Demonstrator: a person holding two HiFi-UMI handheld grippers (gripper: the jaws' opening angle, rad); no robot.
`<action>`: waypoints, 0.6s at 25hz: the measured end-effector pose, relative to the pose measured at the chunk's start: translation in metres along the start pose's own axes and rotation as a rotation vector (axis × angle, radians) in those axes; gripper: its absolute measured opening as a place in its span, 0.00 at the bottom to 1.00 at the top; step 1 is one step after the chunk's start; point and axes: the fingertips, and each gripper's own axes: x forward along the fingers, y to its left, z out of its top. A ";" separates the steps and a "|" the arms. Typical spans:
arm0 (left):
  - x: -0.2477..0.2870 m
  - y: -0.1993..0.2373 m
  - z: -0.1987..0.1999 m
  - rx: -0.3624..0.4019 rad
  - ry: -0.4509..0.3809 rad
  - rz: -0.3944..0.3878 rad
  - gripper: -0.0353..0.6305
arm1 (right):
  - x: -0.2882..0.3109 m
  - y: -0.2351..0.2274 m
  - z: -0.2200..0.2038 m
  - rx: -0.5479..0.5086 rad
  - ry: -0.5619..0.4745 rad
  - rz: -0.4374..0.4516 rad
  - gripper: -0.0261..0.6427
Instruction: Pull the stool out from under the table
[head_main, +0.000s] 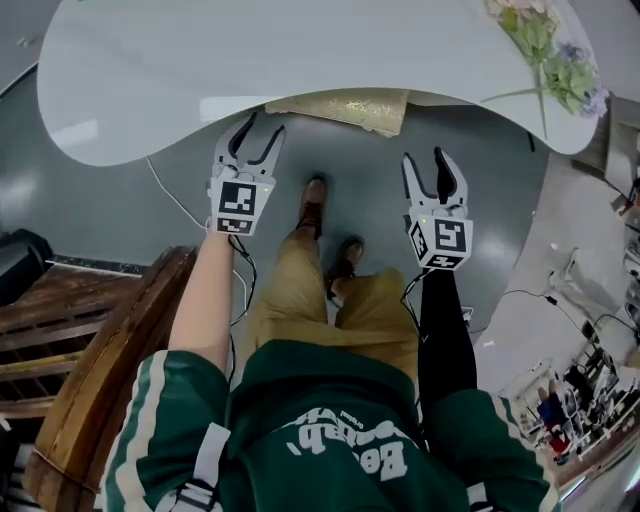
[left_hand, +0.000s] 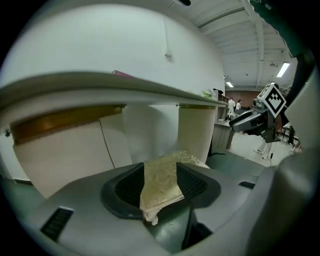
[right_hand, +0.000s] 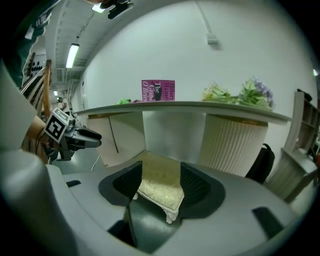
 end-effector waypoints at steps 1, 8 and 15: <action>0.008 0.000 -0.016 -0.012 0.013 0.004 0.35 | 0.004 -0.006 -0.014 0.015 0.006 -0.004 0.42; 0.046 0.008 -0.111 -0.014 0.080 0.046 0.35 | 0.046 -0.020 -0.110 0.056 0.022 -0.022 0.44; 0.096 0.028 -0.184 0.003 0.086 0.093 0.36 | 0.120 -0.038 -0.202 0.093 0.034 -0.047 0.46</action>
